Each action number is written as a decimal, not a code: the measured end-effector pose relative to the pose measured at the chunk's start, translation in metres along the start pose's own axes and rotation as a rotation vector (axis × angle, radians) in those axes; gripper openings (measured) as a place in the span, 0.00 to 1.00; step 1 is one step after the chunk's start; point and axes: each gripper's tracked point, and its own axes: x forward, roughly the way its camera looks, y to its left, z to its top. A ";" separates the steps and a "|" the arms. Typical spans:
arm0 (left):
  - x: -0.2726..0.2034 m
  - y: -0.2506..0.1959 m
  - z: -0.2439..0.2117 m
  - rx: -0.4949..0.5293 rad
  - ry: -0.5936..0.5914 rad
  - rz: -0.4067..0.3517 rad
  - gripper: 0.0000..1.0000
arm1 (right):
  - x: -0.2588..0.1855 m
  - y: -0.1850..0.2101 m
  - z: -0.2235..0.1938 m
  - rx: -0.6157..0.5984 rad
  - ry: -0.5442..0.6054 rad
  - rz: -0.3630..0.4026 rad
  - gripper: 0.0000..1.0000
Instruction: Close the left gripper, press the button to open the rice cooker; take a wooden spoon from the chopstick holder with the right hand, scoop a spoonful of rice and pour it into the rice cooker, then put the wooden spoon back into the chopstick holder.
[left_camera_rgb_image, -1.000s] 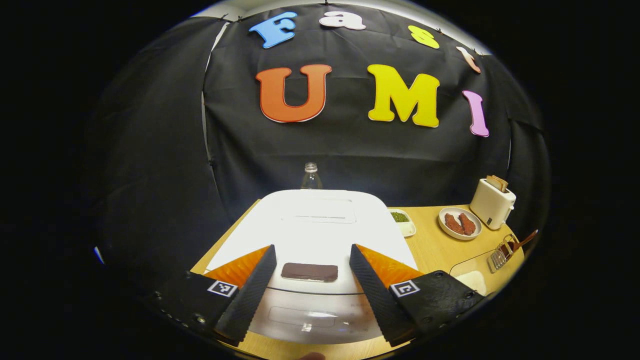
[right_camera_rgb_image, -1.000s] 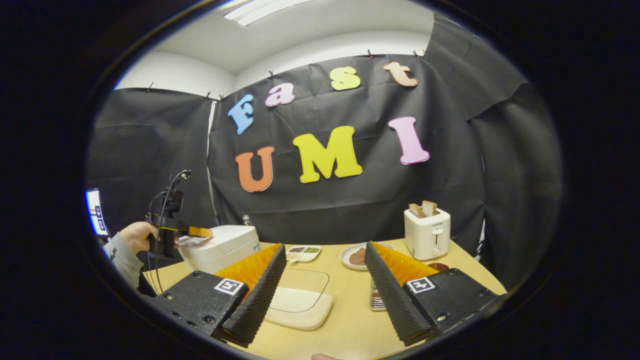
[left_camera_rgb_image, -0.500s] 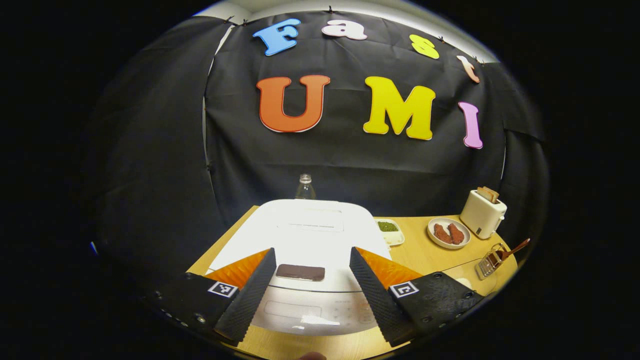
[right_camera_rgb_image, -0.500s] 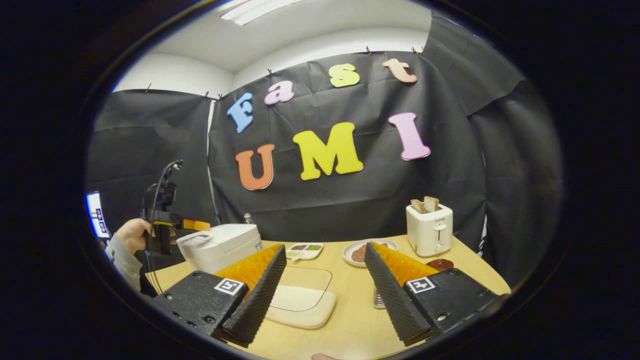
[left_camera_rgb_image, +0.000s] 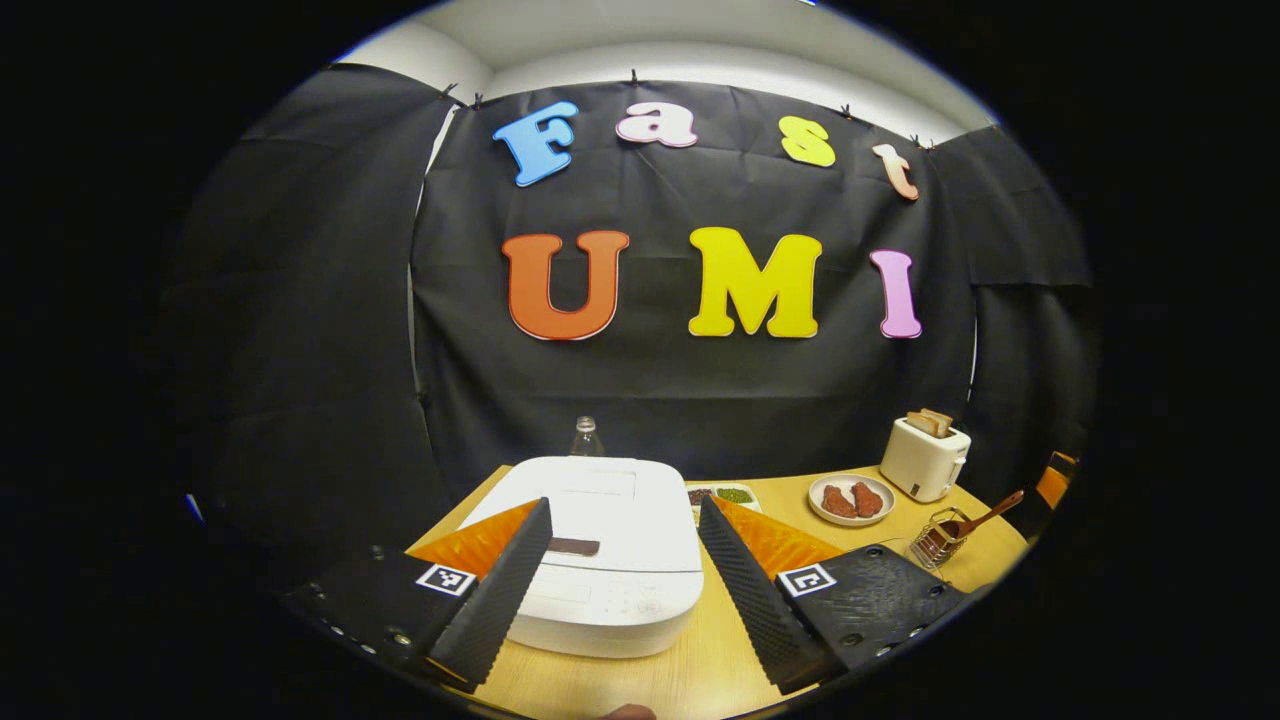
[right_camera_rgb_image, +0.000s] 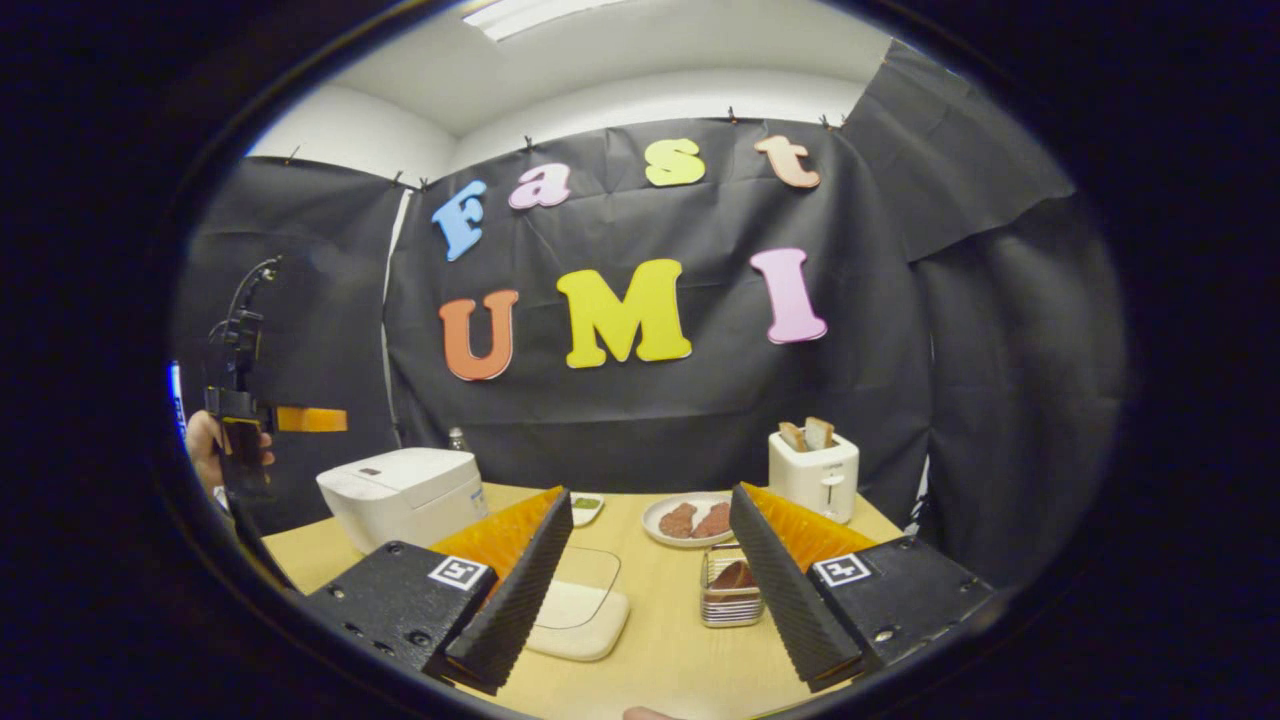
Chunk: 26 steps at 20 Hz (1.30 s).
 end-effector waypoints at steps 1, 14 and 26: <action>-0.010 -0.004 0.002 0.007 -0.019 0.004 0.94 | -0.002 -0.001 0.004 -0.003 -0.006 -0.012 1.00; -0.112 -0.088 0.037 0.059 -0.256 -0.120 0.94 | -0.041 -0.041 0.045 -0.116 -0.077 -0.157 1.00; -0.111 -0.112 0.017 0.145 -0.240 -0.078 0.95 | -0.039 -0.077 0.027 -0.107 -0.038 -0.211 1.00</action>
